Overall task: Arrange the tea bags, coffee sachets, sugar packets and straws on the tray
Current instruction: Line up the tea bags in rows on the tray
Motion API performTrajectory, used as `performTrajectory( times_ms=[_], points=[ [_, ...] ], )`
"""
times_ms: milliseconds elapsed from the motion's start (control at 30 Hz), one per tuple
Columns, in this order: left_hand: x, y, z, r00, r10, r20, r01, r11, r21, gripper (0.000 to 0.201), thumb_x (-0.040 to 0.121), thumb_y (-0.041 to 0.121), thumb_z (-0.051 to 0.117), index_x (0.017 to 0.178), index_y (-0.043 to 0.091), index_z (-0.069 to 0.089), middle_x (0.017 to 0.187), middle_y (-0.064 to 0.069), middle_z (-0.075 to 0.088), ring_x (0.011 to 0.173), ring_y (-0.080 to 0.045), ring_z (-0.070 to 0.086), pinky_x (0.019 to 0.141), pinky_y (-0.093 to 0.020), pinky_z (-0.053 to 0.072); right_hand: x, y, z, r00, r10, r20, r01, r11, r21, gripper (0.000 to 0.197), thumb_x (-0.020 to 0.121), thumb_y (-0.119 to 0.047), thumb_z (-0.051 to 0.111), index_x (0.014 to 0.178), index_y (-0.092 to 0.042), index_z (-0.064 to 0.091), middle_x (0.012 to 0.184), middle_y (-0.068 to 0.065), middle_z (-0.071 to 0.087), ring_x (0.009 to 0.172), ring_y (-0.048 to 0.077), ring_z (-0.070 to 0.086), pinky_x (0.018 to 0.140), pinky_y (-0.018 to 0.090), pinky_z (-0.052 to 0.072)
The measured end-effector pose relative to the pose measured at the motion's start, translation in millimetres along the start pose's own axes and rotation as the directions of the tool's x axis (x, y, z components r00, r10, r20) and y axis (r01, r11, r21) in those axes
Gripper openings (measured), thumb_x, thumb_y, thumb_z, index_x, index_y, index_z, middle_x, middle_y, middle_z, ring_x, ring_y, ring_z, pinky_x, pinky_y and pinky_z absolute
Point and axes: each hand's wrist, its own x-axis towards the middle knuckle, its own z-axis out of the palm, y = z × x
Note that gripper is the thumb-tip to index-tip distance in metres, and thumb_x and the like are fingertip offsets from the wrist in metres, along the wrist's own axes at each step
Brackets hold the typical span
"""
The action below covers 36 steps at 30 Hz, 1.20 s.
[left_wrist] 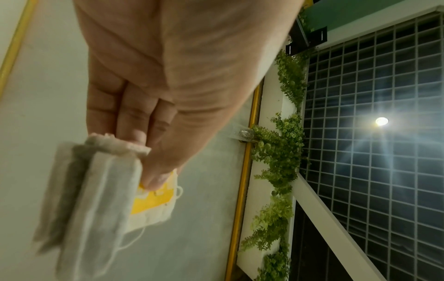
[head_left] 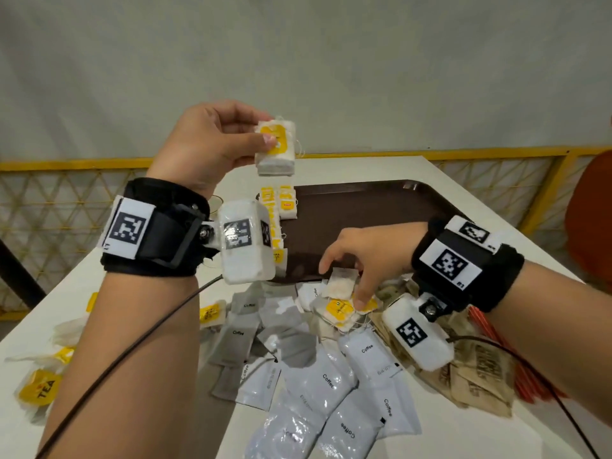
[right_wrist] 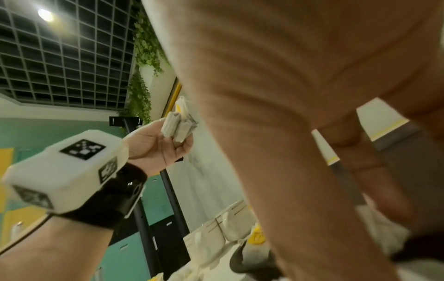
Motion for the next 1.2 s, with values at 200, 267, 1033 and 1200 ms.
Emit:
performTrajectory(
  times_ms=[200, 267, 1033, 1200],
  points=[
    [1, 0, 2, 1.0, 0.006, -0.007, -0.006, 1.0, -0.002, 0.02, 0.079, -0.008, 0.066, 0.084, 0.012, 0.064, 0.062, 0.006, 0.07, 0.059, -0.004, 0.066, 0.055, -0.013, 0.048, 10, -9, 13, 0.996, 0.011, 0.083, 0.0, 0.99, -0.138, 0.073, 0.066, -0.027, 0.085, 0.129, -0.041, 0.05, 0.125, -0.002, 0.028, 0.109, 0.022, 0.048, 0.091, 0.039, 0.051],
    [2, -2, 1, 1.0, 0.006, -0.01, -0.006, 1.0, 0.003, 0.021, 0.079, -0.007, 0.067, 0.084, 0.013, 0.065, 0.063, 0.005, 0.07, 0.061, -0.005, 0.066, 0.058, -0.015, 0.05, 14, -7, 16, 1.0, -0.004, 0.029, 0.008, 0.991, -0.133, 0.058, 0.069, -0.022, 0.083, 0.12, -0.034, 0.058, 0.122, 0.001, 0.032, 0.106, 0.026, 0.052, 0.089, 0.04, 0.052],
    [-3, -15, 22, 0.937, -0.178, 0.3, 0.049, 0.918, 0.393, 0.041, 0.085, -0.009, 0.05, 0.063, 0.02, 0.07, 0.059, 0.004, 0.061, 0.051, -0.002, 0.047, 0.053, -0.01, 0.04, -37, -2, -61, 0.835, -0.042, -0.548, 0.356, 0.801, 0.481, 0.013, 0.079, -0.002, 0.07, 0.087, -0.012, 0.072, 0.079, 0.008, 0.072, 0.065, 0.012, 0.063, 0.064, 0.019, 0.051],
    [-3, -15, 29, 0.938, -0.215, 0.271, 0.118, 0.936, 0.332, 0.037, 0.085, -0.003, 0.056, 0.061, 0.02, 0.072, 0.053, 0.01, 0.061, 0.047, 0.001, 0.048, 0.05, -0.01, 0.039, -29, 3, -59, 0.821, 0.048, -0.569, 0.255, 0.861, 0.44, 0.011, 0.077, -0.011, 0.071, 0.082, -0.02, 0.072, 0.069, -0.002, 0.071, 0.058, 0.004, 0.061, 0.059, 0.014, 0.046]
  ],
)
